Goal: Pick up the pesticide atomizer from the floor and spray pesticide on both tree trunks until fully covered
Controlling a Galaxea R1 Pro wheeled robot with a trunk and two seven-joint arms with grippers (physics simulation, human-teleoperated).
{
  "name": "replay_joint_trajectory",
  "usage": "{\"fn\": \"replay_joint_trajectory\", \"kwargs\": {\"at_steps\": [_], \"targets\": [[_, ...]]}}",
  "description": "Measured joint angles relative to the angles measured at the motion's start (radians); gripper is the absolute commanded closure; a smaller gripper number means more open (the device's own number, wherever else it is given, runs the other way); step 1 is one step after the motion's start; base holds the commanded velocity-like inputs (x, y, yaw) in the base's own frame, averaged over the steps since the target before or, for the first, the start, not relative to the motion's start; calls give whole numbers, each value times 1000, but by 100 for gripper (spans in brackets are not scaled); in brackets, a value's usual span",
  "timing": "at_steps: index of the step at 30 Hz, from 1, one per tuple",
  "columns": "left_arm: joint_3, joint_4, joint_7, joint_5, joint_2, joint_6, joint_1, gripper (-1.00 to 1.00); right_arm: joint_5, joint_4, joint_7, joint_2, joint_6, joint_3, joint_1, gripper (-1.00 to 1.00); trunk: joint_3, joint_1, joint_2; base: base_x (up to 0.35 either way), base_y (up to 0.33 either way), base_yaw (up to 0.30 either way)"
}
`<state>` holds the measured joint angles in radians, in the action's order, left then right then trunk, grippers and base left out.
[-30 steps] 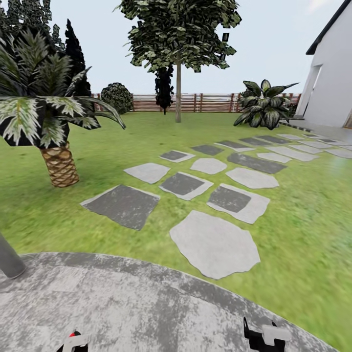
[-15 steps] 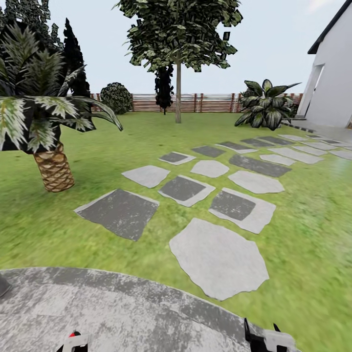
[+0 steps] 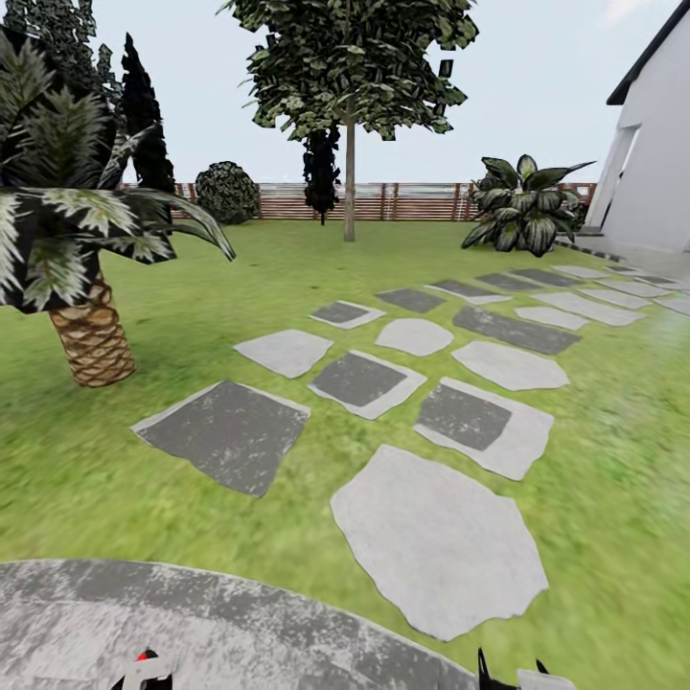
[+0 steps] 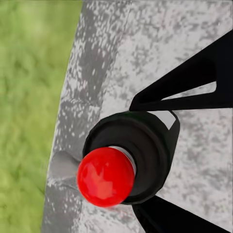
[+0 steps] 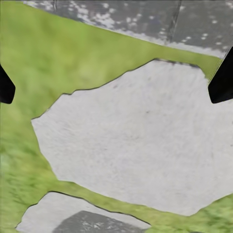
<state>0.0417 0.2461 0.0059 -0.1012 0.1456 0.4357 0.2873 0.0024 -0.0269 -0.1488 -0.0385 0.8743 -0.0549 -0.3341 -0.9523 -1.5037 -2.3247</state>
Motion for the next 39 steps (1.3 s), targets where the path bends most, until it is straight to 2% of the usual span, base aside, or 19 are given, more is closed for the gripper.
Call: {"fn": "replay_joint_trajectory", "kwargs": {"at_steps": [39], "targets": [[0,0,0,1,0,0,-1,100,0,0,-1,0,0,0,0,-100,0,0,0,341,0,0]]}}
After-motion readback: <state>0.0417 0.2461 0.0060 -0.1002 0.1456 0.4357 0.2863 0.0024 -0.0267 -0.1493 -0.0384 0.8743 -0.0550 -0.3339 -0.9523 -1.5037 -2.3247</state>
